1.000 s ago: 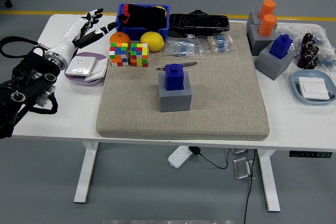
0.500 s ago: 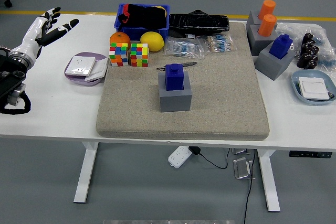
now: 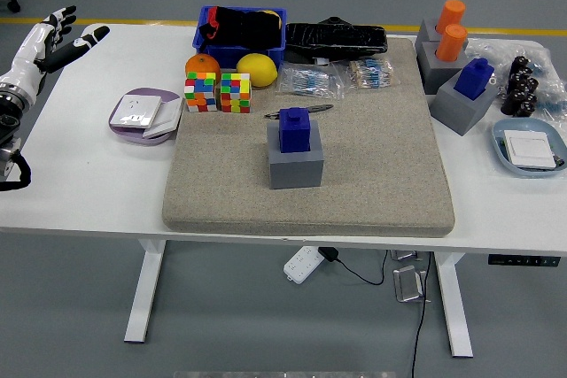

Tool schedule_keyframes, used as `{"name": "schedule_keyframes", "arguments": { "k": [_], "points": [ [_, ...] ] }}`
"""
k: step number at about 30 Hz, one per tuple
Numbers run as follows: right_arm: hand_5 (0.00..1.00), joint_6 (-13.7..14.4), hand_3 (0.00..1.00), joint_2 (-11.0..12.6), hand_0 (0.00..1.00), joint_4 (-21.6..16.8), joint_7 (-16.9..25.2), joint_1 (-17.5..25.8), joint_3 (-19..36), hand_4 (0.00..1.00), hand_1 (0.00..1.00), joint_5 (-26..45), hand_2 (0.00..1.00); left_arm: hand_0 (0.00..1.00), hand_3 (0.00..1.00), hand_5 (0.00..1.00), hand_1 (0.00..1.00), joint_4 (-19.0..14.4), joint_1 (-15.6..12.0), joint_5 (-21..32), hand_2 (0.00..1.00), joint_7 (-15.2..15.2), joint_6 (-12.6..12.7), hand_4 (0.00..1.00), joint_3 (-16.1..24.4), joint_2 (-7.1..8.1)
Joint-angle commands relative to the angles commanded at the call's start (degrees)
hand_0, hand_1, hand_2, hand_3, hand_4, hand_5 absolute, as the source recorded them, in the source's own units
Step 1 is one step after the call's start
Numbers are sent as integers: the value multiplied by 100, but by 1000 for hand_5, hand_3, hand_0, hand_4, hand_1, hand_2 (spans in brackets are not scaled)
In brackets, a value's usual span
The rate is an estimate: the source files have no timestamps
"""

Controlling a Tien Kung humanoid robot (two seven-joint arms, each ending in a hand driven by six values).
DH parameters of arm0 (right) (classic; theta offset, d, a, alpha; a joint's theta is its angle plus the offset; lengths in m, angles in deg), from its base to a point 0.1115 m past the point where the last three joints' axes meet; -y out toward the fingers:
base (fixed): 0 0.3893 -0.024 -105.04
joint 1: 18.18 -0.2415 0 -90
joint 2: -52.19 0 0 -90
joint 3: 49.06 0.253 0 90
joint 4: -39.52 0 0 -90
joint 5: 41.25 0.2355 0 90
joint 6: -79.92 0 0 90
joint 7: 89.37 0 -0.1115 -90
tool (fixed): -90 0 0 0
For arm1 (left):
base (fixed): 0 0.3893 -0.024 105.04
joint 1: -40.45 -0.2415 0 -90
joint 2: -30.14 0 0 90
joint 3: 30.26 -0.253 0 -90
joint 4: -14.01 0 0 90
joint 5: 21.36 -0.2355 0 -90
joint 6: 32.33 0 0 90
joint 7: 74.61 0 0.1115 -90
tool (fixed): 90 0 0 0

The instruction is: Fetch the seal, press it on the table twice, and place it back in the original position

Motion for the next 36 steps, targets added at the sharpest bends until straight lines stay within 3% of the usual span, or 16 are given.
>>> {"name": "schedule_keyframes", "arguments": {
  "k": [12,36],
  "points": [
    [470,0,655,-2,809,2,6,-14,-41,797,698,31,686,998,998,638,998,10,25,34,998,-34,-22,998,-52,73],
    [475,7,651,-39,807,8,-12,57,28,794,698,39,686,998,998,623,998,1,35,49,998,-51,-69,998,-109,50]
  ]
}}
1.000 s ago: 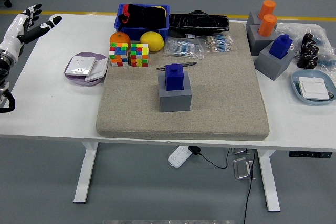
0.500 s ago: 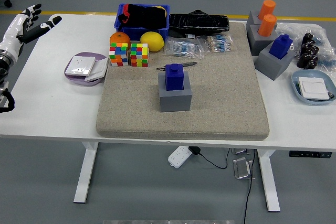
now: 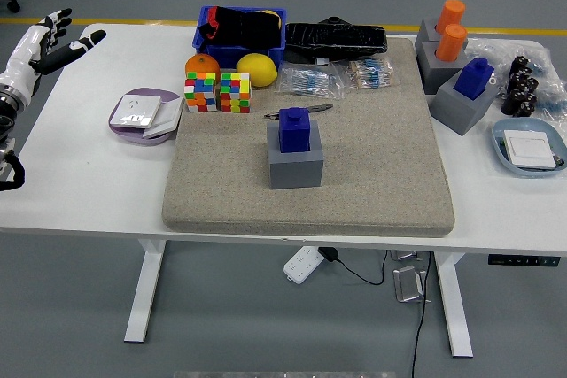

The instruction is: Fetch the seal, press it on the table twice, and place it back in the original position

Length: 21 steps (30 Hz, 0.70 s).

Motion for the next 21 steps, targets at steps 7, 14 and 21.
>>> {"name": "schedule_keyframes", "arguments": {
  "k": [7,14,21],
  "points": [
    [473,-7,650,1,807,-1,-4,-13,-12,792,698,19,686,998,998,620,998,-4,9,-8,998,-3,7,998,20,8],
    [474,-13,649,0,807,-3,-8,-14,-7,790,697,23,686,998,998,623,998,-1,34,-5,998,-12,-2,998,17,14],
    [476,-11,649,14,807,-1,-6,-28,10,789,697,27,685,998,998,624,998,7,48,-1,998,-19,-2,998,18,12]
  ]
}}
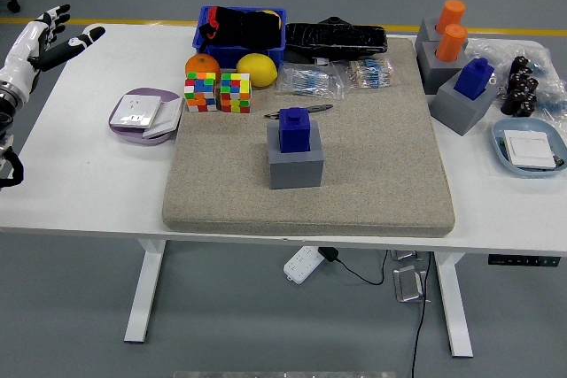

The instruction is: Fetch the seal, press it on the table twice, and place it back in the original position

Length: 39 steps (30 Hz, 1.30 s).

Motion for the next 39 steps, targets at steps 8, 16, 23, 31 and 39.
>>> {"name": "schedule_keyframes", "arguments": {
  "k": [8,16,23,31,39],
  "points": [
    [474,11,648,9,807,-1,-5,-8,7,788,697,-13,685,998,998,624,998,-36,43,48,998,-5,1,998,2,-1],
    [476,18,648,22,807,-6,3,-14,26,787,697,-5,685,998,998,624,998,-23,64,32,998,-4,6,998,-13,1],
    [478,13,645,15,806,-9,1,-7,24,783,697,-5,684,998,998,626,998,-22,62,38,998,-8,4,998,-26,6],
    [477,2,646,20,806,-8,5,-7,21,782,696,3,685,998,998,626,998,-18,51,45,998,-28,4,998,-50,6],
    [475,-6,646,23,806,0,-1,-33,7,784,696,17,684,998,998,625,998,3,51,64,998,-35,-2,998,-52,9]
  ]
}}
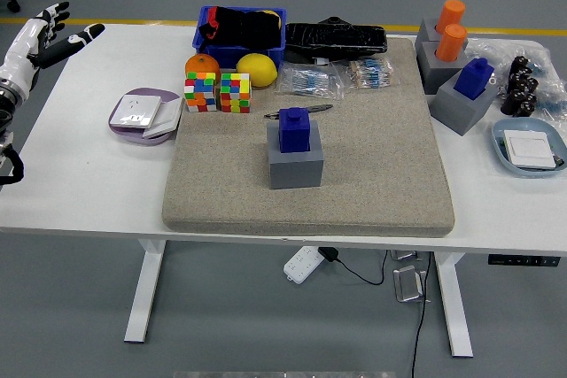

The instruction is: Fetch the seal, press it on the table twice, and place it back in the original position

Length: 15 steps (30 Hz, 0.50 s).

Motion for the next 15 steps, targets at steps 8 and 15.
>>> {"name": "schedule_keyframes", "arguments": {
  "k": [8,15],
  "points": [
    [476,4,646,1,806,8,-10,7,26,783,696,-31,684,998,998,627,998,2,-20,-4,998,-18,-2,998,-25,-2],
    [478,2,646,-7,806,5,-14,4,-5,782,696,-30,684,998,998,628,998,-9,-20,-7,998,-21,-5,998,-54,21]
  ]
}}
